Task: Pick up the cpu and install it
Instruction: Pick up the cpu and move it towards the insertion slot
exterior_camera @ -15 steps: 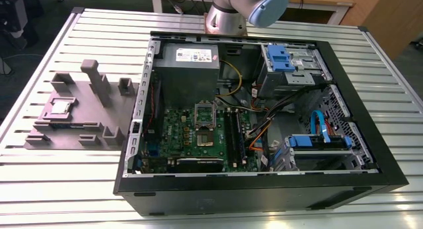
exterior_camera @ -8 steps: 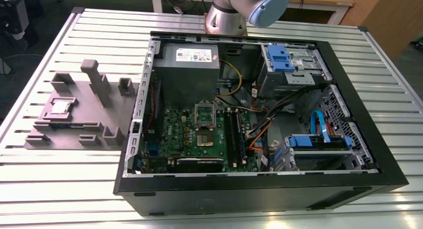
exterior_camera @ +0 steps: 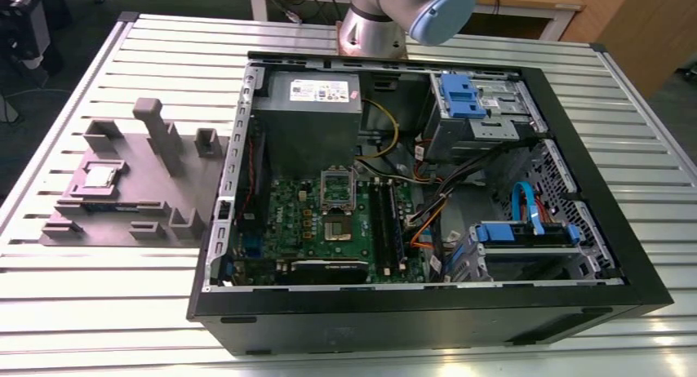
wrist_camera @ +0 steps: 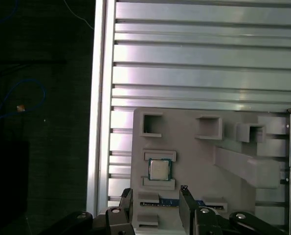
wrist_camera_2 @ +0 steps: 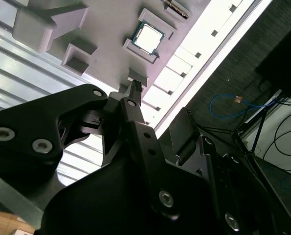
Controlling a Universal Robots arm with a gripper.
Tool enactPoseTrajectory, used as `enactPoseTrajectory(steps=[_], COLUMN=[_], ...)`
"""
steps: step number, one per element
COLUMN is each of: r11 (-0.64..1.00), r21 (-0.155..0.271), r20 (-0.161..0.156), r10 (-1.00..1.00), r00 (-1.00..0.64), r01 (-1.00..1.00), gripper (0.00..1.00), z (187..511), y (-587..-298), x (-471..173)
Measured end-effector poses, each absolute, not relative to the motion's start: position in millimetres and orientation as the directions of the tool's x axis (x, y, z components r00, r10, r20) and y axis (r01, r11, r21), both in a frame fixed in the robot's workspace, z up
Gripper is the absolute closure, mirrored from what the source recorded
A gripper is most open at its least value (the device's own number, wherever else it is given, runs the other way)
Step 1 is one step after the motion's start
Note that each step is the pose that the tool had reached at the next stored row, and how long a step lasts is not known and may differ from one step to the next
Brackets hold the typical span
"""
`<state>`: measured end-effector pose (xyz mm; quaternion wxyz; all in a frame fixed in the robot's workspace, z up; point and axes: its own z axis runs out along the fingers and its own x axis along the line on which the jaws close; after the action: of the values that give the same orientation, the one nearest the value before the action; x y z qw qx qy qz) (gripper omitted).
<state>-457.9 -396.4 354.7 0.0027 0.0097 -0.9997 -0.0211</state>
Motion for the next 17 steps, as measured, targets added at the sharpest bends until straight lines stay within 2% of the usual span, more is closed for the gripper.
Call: enactPoseTrajectory(steps=[17], r11=[0.999], r21=[0.042], r20=[0.005], r10=[-0.020], r00=[-1.000], r01=[-0.019], gripper=[0.50], z=[344], y=[-396], x=[-458])
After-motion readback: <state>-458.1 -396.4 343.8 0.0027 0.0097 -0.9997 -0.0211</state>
